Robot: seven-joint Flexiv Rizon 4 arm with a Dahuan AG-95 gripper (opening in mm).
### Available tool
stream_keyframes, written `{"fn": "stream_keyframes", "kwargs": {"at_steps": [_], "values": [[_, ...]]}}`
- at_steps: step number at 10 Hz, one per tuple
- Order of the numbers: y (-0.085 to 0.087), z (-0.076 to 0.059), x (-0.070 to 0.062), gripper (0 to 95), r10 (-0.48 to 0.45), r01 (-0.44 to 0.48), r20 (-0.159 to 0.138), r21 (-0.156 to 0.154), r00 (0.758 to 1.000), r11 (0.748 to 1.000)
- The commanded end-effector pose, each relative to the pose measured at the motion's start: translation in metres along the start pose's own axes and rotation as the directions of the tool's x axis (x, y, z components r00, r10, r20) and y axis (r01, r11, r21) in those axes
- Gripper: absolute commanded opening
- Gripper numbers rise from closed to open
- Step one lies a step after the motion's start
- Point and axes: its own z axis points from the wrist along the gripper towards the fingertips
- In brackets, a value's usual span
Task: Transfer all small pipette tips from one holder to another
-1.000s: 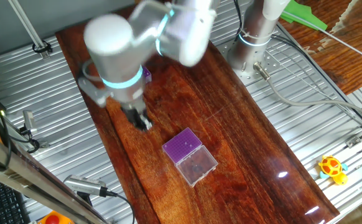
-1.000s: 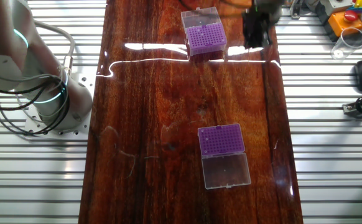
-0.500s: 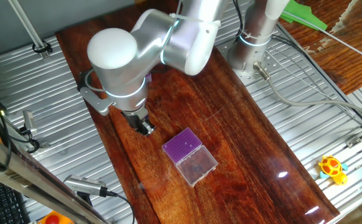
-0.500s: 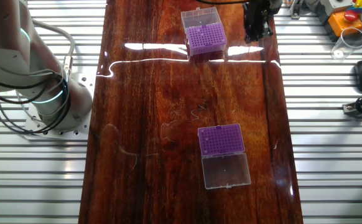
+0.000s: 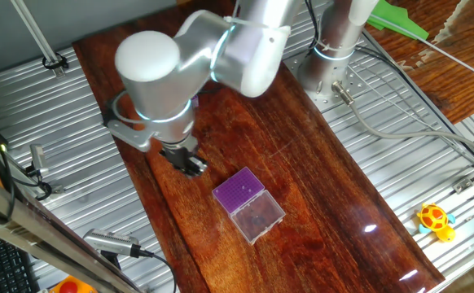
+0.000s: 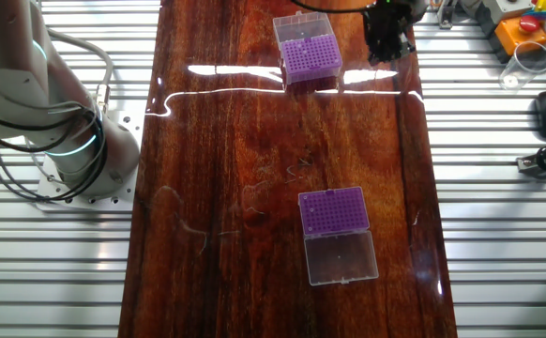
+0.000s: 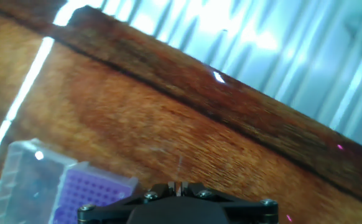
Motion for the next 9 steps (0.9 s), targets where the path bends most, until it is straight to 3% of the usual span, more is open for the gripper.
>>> {"fn": "stream_keyframes", "kwargs": {"at_steps": [1, 5, 9], "values": [[0.023, 0.005, -0.002, 0.0, 0.087, -0.087, 0.008, 0.0, 0.996, 0.996], [0.056, 0.017, -0.001, 0.0, 0.128, -0.129, 0.024, 0.005, 0.991, 0.992], [0.074, 0.027, 0.0, 0.0, 0.155, -0.155, 0.03, 0.008, 0.987, 0.988]]}}
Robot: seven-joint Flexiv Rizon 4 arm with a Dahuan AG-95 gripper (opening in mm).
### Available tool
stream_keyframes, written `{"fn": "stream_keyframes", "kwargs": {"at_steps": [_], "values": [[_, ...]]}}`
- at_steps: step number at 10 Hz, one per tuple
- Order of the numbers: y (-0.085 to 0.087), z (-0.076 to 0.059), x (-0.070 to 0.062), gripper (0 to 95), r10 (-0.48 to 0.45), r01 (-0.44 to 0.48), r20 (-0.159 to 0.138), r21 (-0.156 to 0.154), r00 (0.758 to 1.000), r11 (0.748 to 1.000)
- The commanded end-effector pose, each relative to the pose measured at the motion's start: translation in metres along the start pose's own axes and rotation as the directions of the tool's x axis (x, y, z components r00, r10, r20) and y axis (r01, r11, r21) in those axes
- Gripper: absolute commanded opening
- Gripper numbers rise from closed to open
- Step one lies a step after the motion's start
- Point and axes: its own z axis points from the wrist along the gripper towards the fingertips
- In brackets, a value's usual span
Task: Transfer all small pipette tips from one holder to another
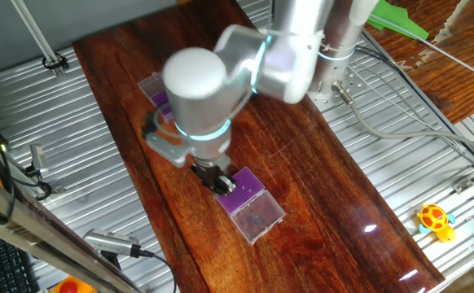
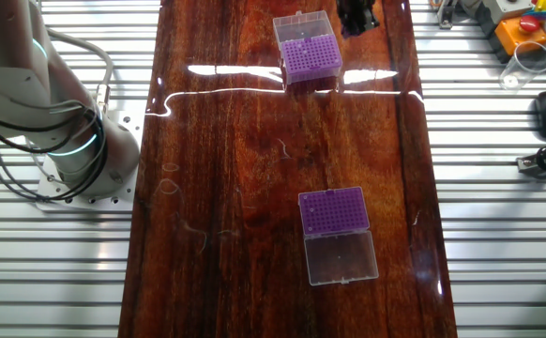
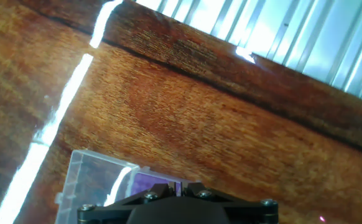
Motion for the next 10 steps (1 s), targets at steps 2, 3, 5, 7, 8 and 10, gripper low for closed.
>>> {"fn": "stream_keyframes", "kwargs": {"at_steps": [2, 3, 5, 7, 8, 10], "values": [[0.006, 0.002, 0.005, 0.0, 0.015, -0.015, 0.006, 0.004, 1.0, 1.0], [0.008, 0.003, 0.005, 0.0, 0.02, -0.02, 0.008, 0.004, 1.0, 1.0], [0.012, 0.005, 0.003, 0.0, 0.033, -0.033, 0.008, 0.005, 0.999, 0.999], [0.015, 0.008, 0.001, 0.0, 0.041, -0.041, 0.011, 0.007, 0.999, 0.999], [0.017, 0.009, 0.001, 0.0, 0.043, -0.043, 0.013, 0.008, 0.999, 0.999], [0.02, 0.01, 0.001, 0.0, 0.047, -0.047, 0.015, 0.011, 0.999, 0.999]]}}
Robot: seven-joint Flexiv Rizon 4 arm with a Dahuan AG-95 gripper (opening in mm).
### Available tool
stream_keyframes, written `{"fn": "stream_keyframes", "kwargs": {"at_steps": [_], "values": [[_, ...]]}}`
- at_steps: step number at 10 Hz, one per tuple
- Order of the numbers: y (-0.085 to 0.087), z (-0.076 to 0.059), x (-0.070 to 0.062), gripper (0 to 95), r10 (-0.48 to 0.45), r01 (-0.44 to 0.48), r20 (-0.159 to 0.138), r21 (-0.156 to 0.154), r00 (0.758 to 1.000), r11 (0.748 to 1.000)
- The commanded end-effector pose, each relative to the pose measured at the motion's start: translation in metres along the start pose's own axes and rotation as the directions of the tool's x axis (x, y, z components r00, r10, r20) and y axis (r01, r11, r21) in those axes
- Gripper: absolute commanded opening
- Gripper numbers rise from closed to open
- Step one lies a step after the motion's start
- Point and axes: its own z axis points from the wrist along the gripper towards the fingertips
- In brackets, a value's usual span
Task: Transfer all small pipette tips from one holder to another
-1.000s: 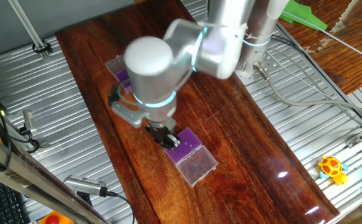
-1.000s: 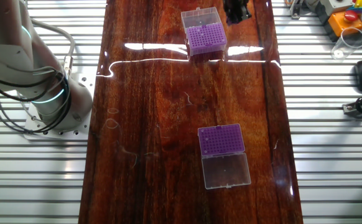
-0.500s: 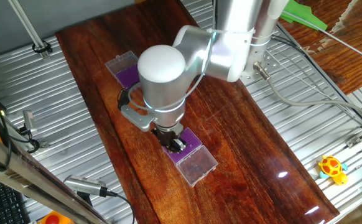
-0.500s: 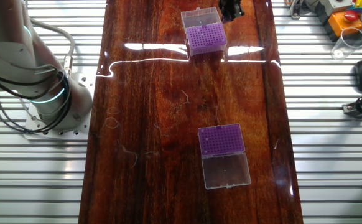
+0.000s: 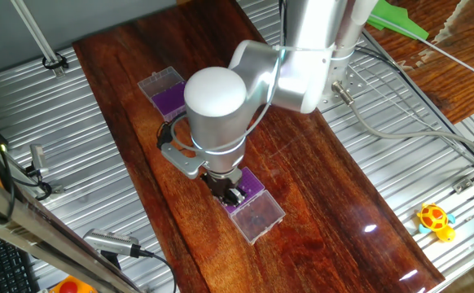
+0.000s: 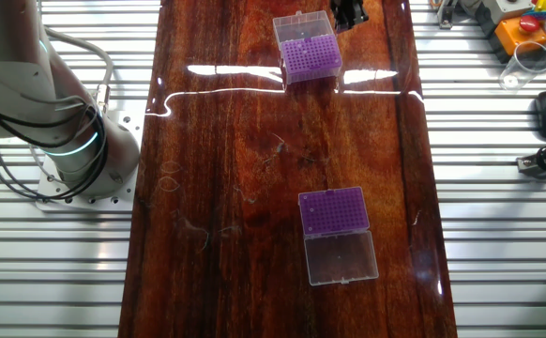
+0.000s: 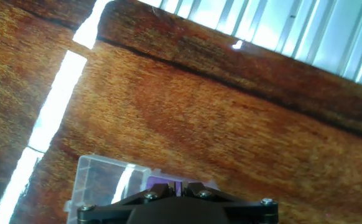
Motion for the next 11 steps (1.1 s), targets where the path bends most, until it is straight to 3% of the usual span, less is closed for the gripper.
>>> {"fn": "stream_keyframes", "kwargs": {"at_steps": [1, 11], "values": [[0.0009, 0.0006, 0.0, 0.0, 0.003, -0.003, 0.001, 0.004, 1.0, 1.0], [0.0068, 0.0065, -0.0002, 0.0, 0.018, -0.018, 0.009, 0.01, 1.0, 1.0]]}}
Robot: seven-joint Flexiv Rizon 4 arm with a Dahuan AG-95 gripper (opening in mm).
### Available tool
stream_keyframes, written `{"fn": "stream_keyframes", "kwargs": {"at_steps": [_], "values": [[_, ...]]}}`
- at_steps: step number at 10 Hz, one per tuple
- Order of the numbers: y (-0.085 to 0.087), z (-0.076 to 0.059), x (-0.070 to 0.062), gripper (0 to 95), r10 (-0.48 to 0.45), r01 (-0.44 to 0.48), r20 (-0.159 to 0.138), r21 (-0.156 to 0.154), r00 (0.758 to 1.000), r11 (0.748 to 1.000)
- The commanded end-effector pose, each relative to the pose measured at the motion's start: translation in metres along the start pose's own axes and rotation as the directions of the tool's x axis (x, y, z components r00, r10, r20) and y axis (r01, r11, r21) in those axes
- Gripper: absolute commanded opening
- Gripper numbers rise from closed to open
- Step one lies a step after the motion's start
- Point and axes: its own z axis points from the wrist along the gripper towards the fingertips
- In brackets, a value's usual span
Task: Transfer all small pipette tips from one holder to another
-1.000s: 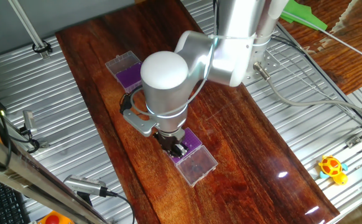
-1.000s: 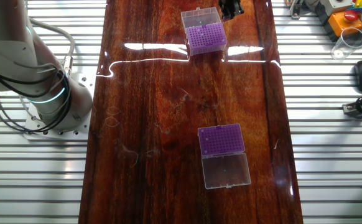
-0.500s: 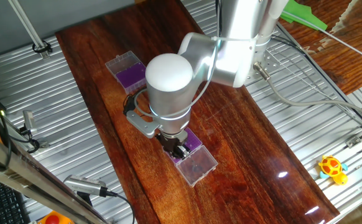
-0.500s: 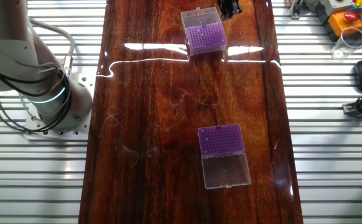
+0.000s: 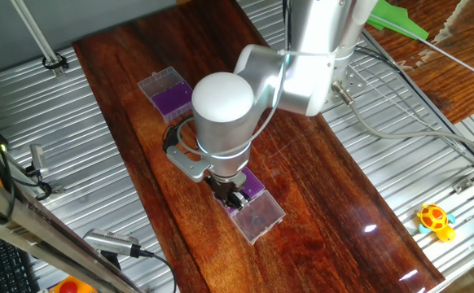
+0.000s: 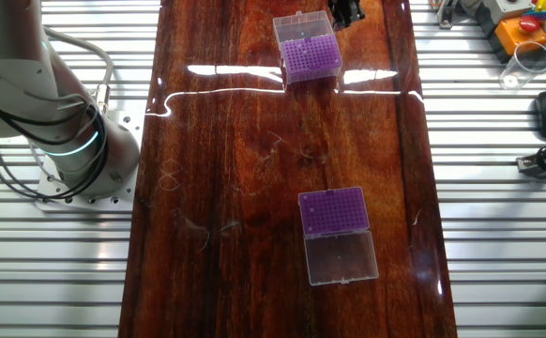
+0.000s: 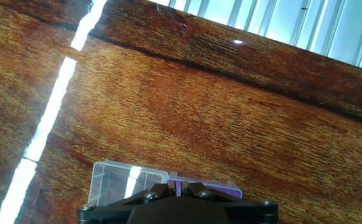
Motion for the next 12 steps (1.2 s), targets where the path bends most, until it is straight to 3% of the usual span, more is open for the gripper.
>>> {"fn": "stream_keyframes", "kwargs": {"at_steps": [1, 12], "values": [[-0.0005, 0.0016, 0.0001, 0.0, 0.001, -0.001, 0.004, 0.002, 1.0, 1.0], [0.0033, 0.0056, 0.0038, 0.0, 0.002, -0.002, 0.011, 0.006, 1.0, 1.0]]}}
